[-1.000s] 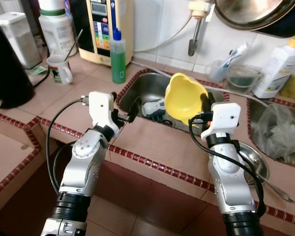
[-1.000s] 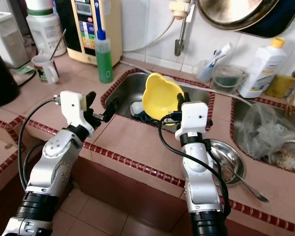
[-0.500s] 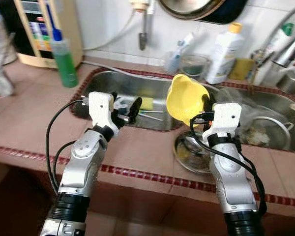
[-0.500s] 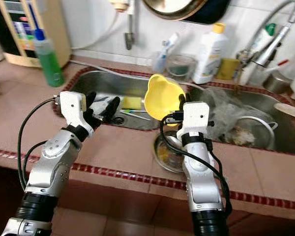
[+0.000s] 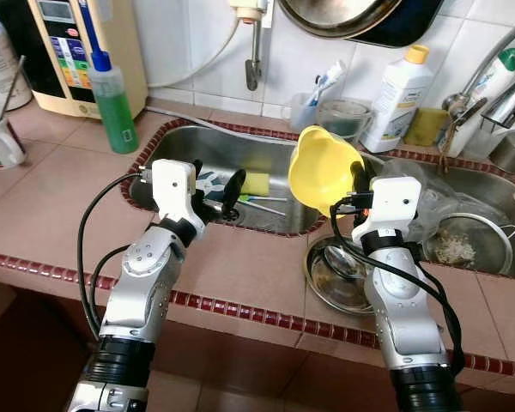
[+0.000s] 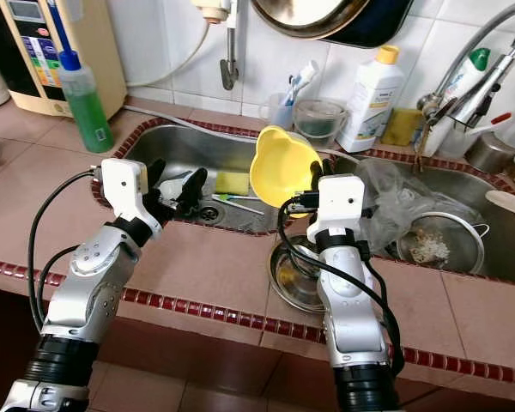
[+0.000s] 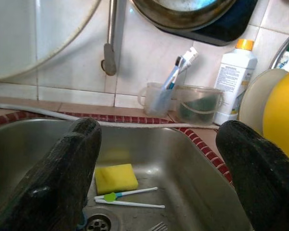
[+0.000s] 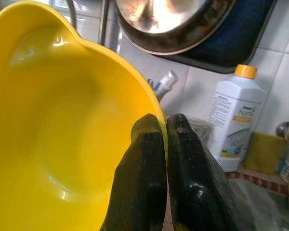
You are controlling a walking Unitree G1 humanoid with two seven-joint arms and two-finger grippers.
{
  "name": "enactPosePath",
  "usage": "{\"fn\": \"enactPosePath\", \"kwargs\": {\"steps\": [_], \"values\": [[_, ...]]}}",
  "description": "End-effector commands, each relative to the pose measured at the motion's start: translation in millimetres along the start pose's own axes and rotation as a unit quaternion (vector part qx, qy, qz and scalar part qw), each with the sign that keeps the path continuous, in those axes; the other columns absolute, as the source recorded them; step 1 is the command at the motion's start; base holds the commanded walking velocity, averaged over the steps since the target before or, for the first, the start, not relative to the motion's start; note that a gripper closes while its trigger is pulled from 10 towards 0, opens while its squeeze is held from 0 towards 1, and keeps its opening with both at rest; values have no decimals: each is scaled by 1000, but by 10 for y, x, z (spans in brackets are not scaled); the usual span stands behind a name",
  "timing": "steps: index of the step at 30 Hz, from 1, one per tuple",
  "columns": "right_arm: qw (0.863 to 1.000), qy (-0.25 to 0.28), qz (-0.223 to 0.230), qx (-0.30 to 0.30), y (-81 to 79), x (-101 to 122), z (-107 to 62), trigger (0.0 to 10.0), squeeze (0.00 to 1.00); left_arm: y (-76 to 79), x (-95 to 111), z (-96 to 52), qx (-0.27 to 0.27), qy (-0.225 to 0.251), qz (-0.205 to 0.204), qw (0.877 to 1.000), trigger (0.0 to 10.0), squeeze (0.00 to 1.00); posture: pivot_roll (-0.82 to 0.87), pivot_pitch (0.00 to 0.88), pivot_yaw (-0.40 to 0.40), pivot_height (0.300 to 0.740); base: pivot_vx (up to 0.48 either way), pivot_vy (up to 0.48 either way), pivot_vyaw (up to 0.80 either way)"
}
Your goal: Kitchen organization
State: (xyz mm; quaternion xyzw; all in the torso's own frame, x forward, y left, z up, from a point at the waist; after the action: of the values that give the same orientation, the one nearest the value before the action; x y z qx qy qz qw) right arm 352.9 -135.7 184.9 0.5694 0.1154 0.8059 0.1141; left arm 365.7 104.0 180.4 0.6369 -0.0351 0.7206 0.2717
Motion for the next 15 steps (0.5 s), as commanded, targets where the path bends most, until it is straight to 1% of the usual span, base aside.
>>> {"fn": "enactPosePath", "kwargs": {"steps": [1, 5, 7, 9, 15], "values": [[1000, 14, 2, -4, 37, 64, 23, 10000, 0, 14, 25, 5, -1, 4, 0, 1000, 10000, 0, -1, 0, -44, 740, 0, 0, 0], [1000, 16, 2, 0, 35, 67, 22, 10000, 0, 18, 36, -6, 0, 10, -1, 1000, 10000, 0, 1, 0, -47, 740, 0, 0, 0], [1000, 17, 1, 1, 30, 73, 23, 10000, 0, 22, 14, -8, -2, 4, -14, 1000, 10000, 0, 2, 0, -48, 740, 0, 0, 0], [1000, 18, 3, 3, 23, 78, 25, 10000, 0, -3, -4, -13, 5, 0, -12, 1000, 10000, 0, 3, 0, -50, 740, 0, 0, 0], [1000, 21, 2, 7, 3, 92, 25, 10000, 0, 2, 3, -17, 2, 1, -16, 1000, 10000, 0, 7, 0, -54, 740, 0, 467, 0]]}}
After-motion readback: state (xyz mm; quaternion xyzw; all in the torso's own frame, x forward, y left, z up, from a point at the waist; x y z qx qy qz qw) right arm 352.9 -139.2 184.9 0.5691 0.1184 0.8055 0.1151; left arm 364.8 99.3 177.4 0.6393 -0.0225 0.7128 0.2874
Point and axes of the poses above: a point about 5 cm out from each wrist's last joint towards the gripper, its own z axis pointing out of the wrist towards the gripper, its own x axis along the axis of the wrist's last joint, y = z × x, the point moved 4 cm from there along z, pointing out of the wrist towards the gripper, and after that the axes turned 13 degrees about -z, right-handed, at the moved point
